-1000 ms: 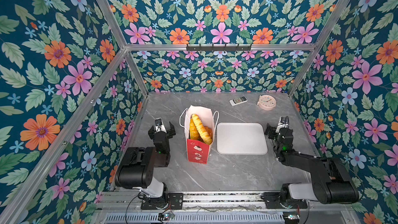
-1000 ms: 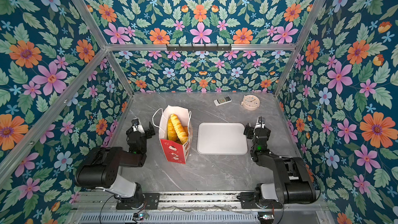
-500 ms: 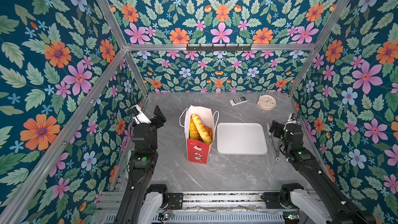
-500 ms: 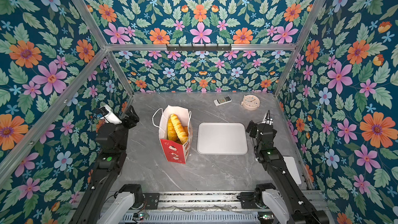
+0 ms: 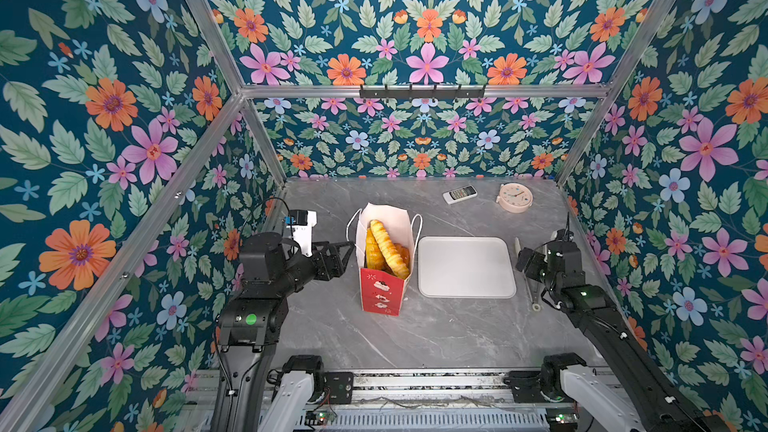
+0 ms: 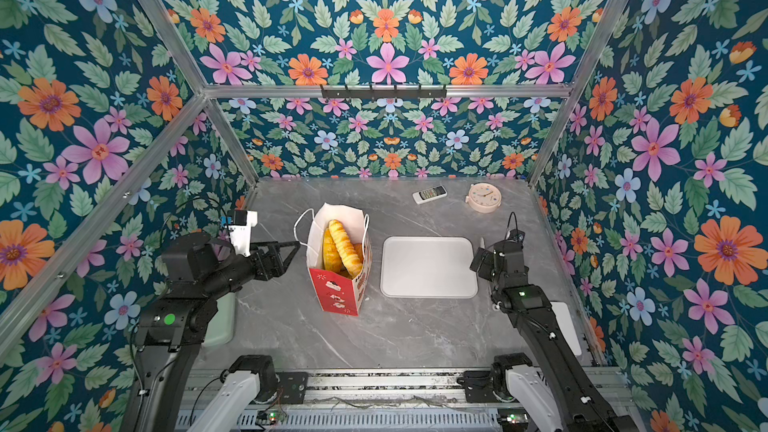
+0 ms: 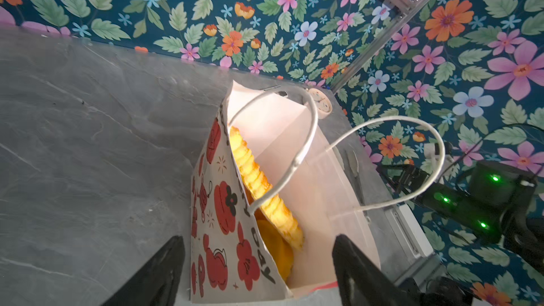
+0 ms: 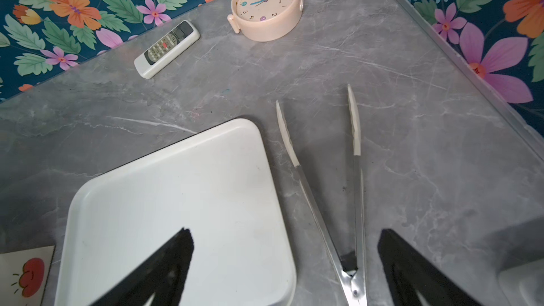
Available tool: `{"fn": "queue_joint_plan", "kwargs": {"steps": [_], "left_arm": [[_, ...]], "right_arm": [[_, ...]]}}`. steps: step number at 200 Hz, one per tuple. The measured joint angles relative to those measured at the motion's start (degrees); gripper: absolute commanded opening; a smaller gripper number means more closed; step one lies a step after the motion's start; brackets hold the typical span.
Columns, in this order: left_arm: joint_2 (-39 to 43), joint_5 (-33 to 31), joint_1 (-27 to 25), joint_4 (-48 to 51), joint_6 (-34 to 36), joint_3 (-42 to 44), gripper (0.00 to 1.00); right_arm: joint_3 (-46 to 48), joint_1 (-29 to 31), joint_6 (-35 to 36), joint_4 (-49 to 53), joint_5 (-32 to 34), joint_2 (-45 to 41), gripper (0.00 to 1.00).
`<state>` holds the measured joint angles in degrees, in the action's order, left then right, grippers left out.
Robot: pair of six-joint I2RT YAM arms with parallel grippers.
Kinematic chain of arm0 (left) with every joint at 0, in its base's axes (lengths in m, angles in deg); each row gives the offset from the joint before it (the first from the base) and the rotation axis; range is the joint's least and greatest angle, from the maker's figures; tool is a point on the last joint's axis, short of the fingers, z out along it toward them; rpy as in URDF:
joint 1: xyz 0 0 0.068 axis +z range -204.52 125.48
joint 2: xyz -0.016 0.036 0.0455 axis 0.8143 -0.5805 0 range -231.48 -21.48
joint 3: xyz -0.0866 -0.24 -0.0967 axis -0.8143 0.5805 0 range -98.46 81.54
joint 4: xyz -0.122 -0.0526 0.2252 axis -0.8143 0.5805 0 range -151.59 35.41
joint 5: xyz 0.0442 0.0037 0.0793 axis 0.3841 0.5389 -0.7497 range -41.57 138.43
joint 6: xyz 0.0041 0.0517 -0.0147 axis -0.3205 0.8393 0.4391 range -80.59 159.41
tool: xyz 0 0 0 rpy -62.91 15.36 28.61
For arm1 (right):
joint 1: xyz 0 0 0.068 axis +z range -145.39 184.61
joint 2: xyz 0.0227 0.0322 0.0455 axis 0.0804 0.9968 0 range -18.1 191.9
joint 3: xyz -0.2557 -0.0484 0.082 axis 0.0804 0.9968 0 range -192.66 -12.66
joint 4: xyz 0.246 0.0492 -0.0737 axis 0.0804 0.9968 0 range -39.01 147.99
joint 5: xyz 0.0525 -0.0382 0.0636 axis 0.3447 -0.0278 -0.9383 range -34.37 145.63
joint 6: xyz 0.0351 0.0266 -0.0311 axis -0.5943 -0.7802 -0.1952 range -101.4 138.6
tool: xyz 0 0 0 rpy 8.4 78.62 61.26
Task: Take the fake bread out of the paper bag
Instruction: 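Reach the left gripper to the bag rim while the right nears the tongs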
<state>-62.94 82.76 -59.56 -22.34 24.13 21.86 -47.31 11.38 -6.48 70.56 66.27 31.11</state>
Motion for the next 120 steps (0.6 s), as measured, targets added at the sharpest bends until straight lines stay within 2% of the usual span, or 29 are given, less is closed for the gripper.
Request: {"fn": "queue_joint_plan", "kwargs": {"steps": [43,120], "left_arm": [[-4.2,0.8,-0.7,0.0,1.7,0.4,0.78],[-11.0,-9.5,-6.4,-5.0,0.6,1.5,0.75]], "right_arm": [[1.0,0.0,-0.6,0.9,-0.1,-1.0,0.99],[0.9,0.0,-0.8,1.6,0.4,1.3,0.99]]}}
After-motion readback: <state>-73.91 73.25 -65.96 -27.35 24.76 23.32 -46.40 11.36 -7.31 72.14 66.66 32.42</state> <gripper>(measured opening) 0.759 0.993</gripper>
